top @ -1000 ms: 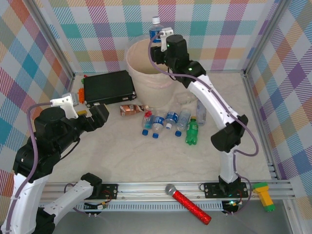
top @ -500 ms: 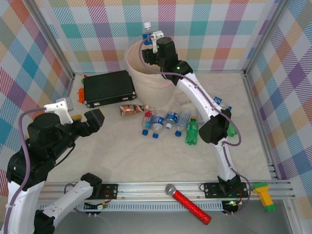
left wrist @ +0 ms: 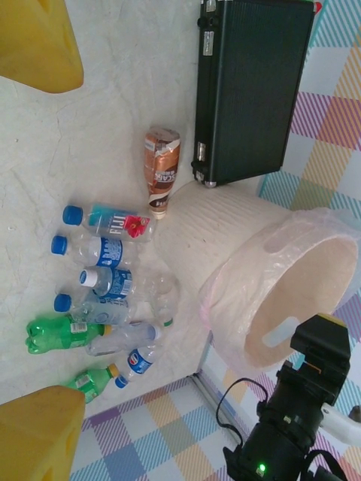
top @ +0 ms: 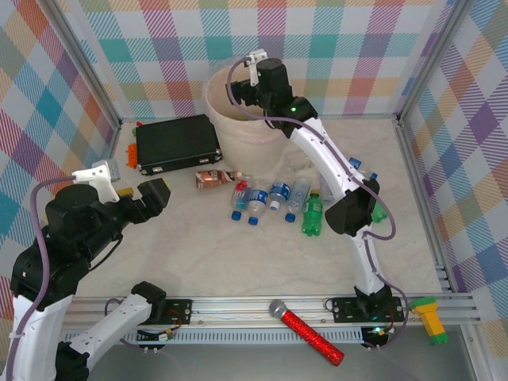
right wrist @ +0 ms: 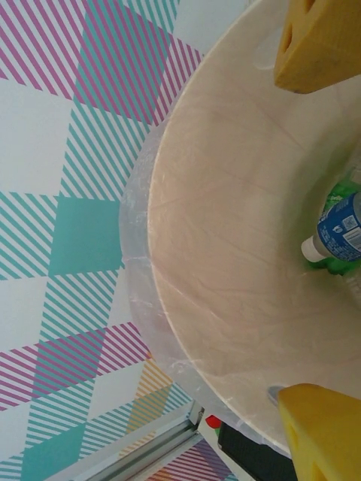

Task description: Put the plastic bottles in the bin

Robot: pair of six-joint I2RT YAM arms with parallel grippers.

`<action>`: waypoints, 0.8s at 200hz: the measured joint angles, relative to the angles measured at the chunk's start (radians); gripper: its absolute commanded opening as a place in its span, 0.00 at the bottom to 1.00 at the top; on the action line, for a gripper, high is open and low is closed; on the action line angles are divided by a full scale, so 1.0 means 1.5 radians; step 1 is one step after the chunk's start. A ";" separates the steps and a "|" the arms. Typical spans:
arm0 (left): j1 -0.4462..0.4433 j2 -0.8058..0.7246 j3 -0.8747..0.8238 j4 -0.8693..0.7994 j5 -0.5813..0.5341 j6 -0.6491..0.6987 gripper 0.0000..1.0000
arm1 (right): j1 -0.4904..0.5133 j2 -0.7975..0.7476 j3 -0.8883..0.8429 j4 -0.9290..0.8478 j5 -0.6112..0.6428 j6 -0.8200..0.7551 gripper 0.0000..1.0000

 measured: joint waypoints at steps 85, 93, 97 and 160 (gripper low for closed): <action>0.000 0.036 -0.014 0.038 0.081 0.000 0.99 | -0.005 -0.271 -0.320 0.005 0.047 0.023 0.99; 0.000 0.039 -0.019 0.043 0.091 0.000 0.99 | -0.008 -0.299 -0.363 0.010 0.052 0.024 0.99; 0.000 0.040 -0.022 0.047 0.095 0.000 0.99 | -0.009 -0.312 -0.385 0.012 0.055 0.025 0.99; 0.000 0.094 -0.036 0.105 0.181 0.000 1.00 | -0.102 -0.538 -0.699 -0.001 0.088 0.062 0.99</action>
